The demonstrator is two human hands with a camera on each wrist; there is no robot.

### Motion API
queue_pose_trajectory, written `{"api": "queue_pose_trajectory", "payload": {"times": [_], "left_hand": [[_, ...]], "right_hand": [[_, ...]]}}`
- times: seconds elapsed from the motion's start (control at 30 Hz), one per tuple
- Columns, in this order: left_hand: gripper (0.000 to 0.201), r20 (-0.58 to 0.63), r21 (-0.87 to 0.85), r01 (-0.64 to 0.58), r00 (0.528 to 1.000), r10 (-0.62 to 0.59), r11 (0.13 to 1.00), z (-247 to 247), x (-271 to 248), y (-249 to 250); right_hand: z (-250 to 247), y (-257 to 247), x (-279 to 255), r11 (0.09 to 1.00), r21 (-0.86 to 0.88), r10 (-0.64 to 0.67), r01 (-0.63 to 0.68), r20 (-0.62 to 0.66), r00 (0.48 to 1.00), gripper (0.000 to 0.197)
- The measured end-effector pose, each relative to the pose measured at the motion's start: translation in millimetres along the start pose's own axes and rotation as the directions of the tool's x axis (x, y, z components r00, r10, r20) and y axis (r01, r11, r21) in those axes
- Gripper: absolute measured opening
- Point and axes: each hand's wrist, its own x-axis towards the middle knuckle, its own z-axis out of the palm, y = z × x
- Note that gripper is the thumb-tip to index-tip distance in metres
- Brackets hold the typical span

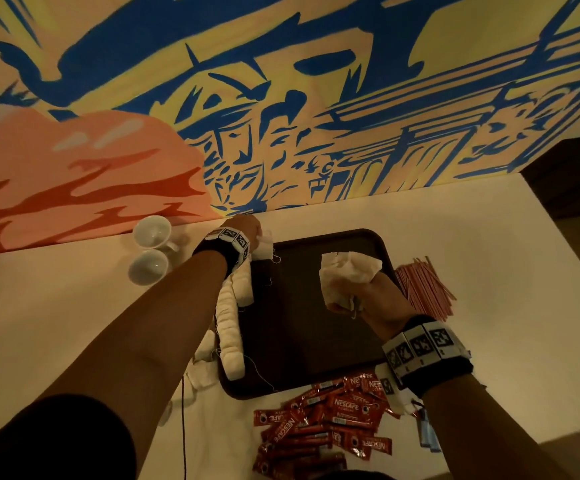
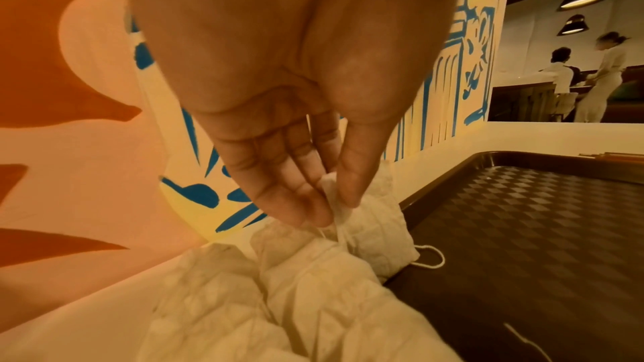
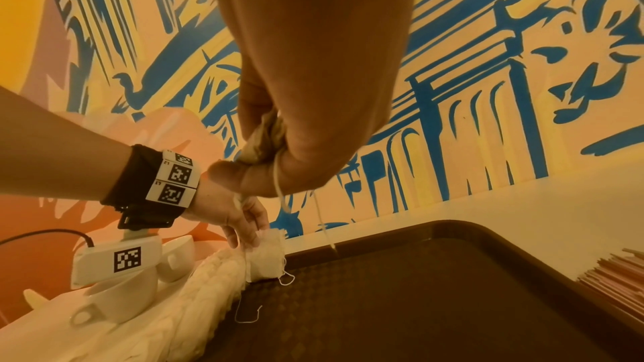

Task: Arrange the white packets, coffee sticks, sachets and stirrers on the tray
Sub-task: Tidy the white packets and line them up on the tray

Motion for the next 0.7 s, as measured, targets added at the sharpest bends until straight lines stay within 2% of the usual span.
{"api": "queue_pose_trajectory", "payload": {"times": [0.1, 0.37, 0.47, 0.53, 0.6, 0.7], "left_hand": [[0.022, -0.011, 0.013, 0.018, 1.000, -0.018, 1.000, 1, -2, -2], [0.022, -0.079, -0.031, 0.076, 0.994, -0.078, 0.997, 1, -10, 0], [0.022, -0.132, -0.070, 0.124, 0.982, -0.132, 0.990, -5, -20, 2], [0.022, -0.188, -0.134, 0.139, 0.969, -0.163, 0.981, -12, -31, 5], [0.019, -0.257, -0.240, 0.144, 0.944, -0.206, 0.960, -20, -47, 12], [0.013, -0.328, -0.417, 0.106, 0.909, -0.258, 0.903, -31, -81, 29]], "right_hand": [[-2, -2, -6, 1.000, -0.014, 0.000, 0.000, -0.019, 1.000, 0.027], [-1, -3, -14, 0.995, 0.087, 0.041, -0.043, 0.023, 0.999, 0.035], [1, -6, -16, 0.993, 0.113, 0.035, -0.041, 0.049, 0.998, 0.051], [3, -10, -19, 0.994, 0.103, 0.016, -0.022, 0.059, 0.998, 0.060], [5, -16, -23, 0.995, 0.099, -0.025, 0.018, 0.079, 0.997, 0.059], [7, -28, -31, 0.984, 0.166, -0.084, 0.066, 0.101, 0.991, 0.039]]}}
